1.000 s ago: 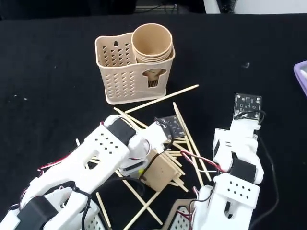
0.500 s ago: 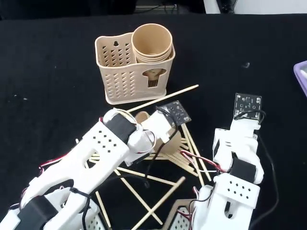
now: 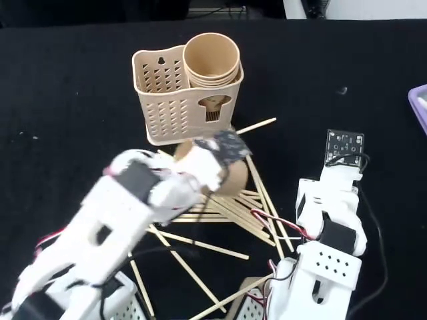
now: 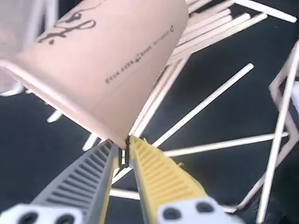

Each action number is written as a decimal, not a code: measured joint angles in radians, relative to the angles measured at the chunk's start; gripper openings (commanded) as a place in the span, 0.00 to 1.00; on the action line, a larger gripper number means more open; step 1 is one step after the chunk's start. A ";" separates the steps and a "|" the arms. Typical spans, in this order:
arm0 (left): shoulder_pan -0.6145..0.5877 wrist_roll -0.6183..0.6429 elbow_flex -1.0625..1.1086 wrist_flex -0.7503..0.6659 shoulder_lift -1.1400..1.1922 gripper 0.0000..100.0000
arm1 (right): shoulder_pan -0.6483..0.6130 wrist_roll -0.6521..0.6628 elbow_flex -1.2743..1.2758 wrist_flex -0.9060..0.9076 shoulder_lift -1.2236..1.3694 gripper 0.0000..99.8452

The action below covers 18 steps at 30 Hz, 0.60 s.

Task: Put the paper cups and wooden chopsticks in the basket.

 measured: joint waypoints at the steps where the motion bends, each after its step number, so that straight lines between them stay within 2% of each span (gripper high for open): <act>1: -0.029 -0.032 -0.021 0.035 -0.032 0.03 | 0.000 0.000 0.000 -0.002 0.000 0.09; 5: -0.147 -0.210 -0.091 0.229 -0.114 0.03 | 0.000 0.000 0.018 -0.032 0.000 0.09; 12: -0.537 -0.608 -0.055 0.265 -0.126 0.03 | 0.000 0.000 0.021 -0.046 0.000 0.09; 18: -0.799 -0.970 -0.046 0.265 -0.126 0.03 | 0.000 0.000 0.021 -0.049 0.000 0.09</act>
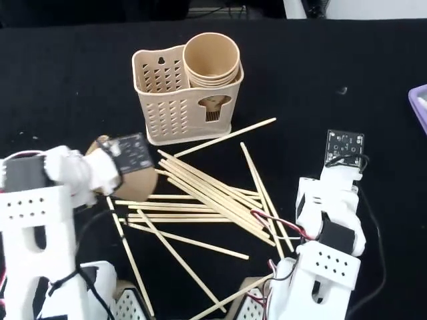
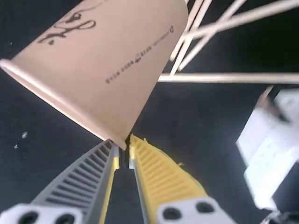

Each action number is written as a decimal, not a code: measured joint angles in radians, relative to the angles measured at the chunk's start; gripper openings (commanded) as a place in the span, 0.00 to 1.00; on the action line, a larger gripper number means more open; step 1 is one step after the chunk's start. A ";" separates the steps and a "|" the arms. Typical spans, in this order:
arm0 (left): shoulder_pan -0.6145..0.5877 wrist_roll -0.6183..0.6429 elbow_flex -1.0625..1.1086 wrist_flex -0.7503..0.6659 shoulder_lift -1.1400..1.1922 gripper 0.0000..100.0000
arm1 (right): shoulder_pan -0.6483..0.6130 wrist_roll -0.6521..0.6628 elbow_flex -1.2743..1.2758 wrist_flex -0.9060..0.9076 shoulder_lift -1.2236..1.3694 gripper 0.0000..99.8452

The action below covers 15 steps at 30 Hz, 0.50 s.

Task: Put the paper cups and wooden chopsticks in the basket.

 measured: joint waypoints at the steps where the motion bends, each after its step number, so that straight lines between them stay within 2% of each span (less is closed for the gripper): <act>1: -0.040 -0.046 0.000 0.000 0.000 0.03 | 0.000 0.000 0.000 0.000 0.000 0.09; 4: -0.155 -0.091 0.012 -0.018 0.000 0.03 | 0.000 0.000 0.000 0.000 0.000 0.09; 8: -0.244 -0.091 0.098 -0.155 0.000 0.03 | 0.000 -0.002 0.002 0.000 0.000 0.09; 11: -0.247 -0.091 0.178 -0.210 0.000 0.03 | 0.000 -0.002 0.002 0.000 0.000 0.09; 15: -0.173 -0.091 0.262 -0.238 0.000 0.03 | 0.000 -0.002 0.002 0.000 0.000 0.09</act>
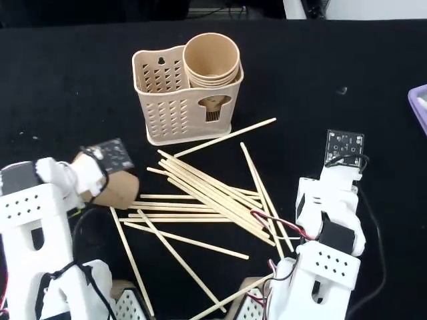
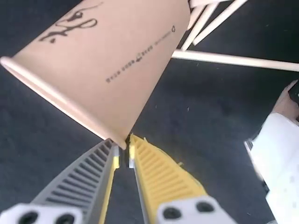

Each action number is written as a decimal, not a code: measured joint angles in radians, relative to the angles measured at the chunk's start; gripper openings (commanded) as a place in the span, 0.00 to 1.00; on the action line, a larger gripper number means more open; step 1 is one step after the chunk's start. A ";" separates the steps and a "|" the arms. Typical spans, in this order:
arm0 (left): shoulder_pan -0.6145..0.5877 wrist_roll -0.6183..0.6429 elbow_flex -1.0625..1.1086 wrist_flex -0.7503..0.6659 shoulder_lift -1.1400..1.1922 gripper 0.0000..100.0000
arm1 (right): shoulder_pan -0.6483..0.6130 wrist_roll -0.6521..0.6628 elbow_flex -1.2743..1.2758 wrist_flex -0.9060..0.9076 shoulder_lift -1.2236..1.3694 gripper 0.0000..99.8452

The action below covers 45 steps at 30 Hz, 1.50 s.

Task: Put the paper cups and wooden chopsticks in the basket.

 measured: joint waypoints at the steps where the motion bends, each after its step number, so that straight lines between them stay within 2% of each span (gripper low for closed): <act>1: 0.029 0.009 0.005 -0.012 0.000 0.03 | 0.000 0.000 0.000 0.000 0.000 0.09; 5: 0.170 0.064 0.012 -0.043 0.000 0.04 | 0.000 0.000 0.000 0.000 0.000 0.09; 9: 0.290 0.118 0.012 -0.046 0.000 0.13 | 0.000 0.000 0.000 0.000 0.000 0.09; 13: 0.342 0.187 0.012 -0.046 0.000 0.20 | 0.000 0.000 0.000 0.000 0.000 0.09; 20: 0.408 0.232 0.012 -0.046 0.000 0.15 | 0.000 0.000 0.000 0.000 0.000 0.09; 23: 0.402 0.232 -0.009 -0.046 0.000 0.14 | 0.000 0.000 0.000 0.000 0.000 0.09; 27: 0.324 0.232 -0.075 -0.046 0.000 0.14 | 0.000 0.000 0.000 0.000 0.000 0.09; 31: 0.301 0.232 -0.051 -0.049 0.000 0.14 | 0.000 0.000 0.000 0.000 0.000 0.09; 34: 0.292 0.250 0.034 -0.121 0.000 0.14 | 0.000 0.000 0.002 0.000 0.000 0.09; 40: 0.229 0.497 0.170 -0.465 0.000 0.14 | 0.000 0.000 0.002 0.000 0.000 0.09; 42: 0.224 0.519 0.215 -0.546 0.002 0.14 | 0.000 0.000 0.002 0.000 0.000 0.09; 45: 0.224 0.532 0.258 -0.592 0.002 0.14 | 0.000 0.000 0.002 0.000 0.000 0.09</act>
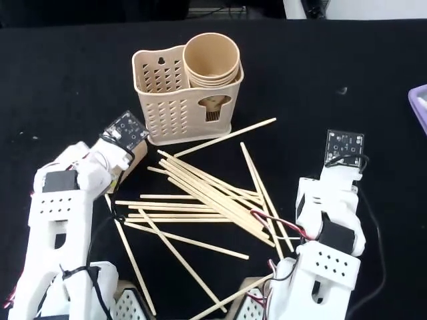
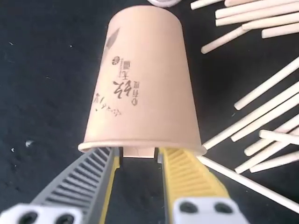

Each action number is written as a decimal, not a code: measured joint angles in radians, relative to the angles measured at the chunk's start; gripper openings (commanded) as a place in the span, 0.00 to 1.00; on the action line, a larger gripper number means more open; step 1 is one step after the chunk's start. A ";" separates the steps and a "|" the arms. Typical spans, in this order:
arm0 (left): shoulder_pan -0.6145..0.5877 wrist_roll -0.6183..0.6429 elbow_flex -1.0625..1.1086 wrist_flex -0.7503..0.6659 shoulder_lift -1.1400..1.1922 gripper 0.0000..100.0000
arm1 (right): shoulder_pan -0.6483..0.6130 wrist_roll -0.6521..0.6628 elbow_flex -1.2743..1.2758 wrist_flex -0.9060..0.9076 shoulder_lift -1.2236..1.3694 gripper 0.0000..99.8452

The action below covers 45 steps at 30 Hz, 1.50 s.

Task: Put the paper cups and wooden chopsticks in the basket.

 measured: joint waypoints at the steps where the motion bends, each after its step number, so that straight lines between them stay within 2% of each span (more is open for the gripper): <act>1: 0.000 0.008 0.008 -0.006 0.000 0.14 | 0.000 0.000 0.000 0.000 0.000 0.09; 5: 0.000 0.109 0.009 -0.031 0.000 0.14 | 0.000 0.000 0.000 0.000 0.000 0.09; 8: 0.000 0.195 0.009 -0.118 0.000 0.15 | 0.000 0.000 0.000 0.000 0.000 0.09; 13: 0.000 0.353 0.026 -0.244 0.000 0.25 | 0.000 0.000 0.000 0.000 0.000 0.09; 22: 0.003 0.700 0.032 -0.407 0.008 0.26 | 0.000 0.000 0.000 0.000 0.000 0.09; 30: 0.015 0.844 0.028 -0.551 0.157 0.26 | 0.000 0.000 0.000 0.000 0.000 0.09; 36: -0.005 0.919 -0.103 -0.560 0.315 0.26 | 0.000 0.000 0.000 0.000 0.000 0.09; 45: -0.002 0.925 -0.316 -0.388 0.356 0.26 | 0.000 0.000 0.000 0.000 0.000 0.09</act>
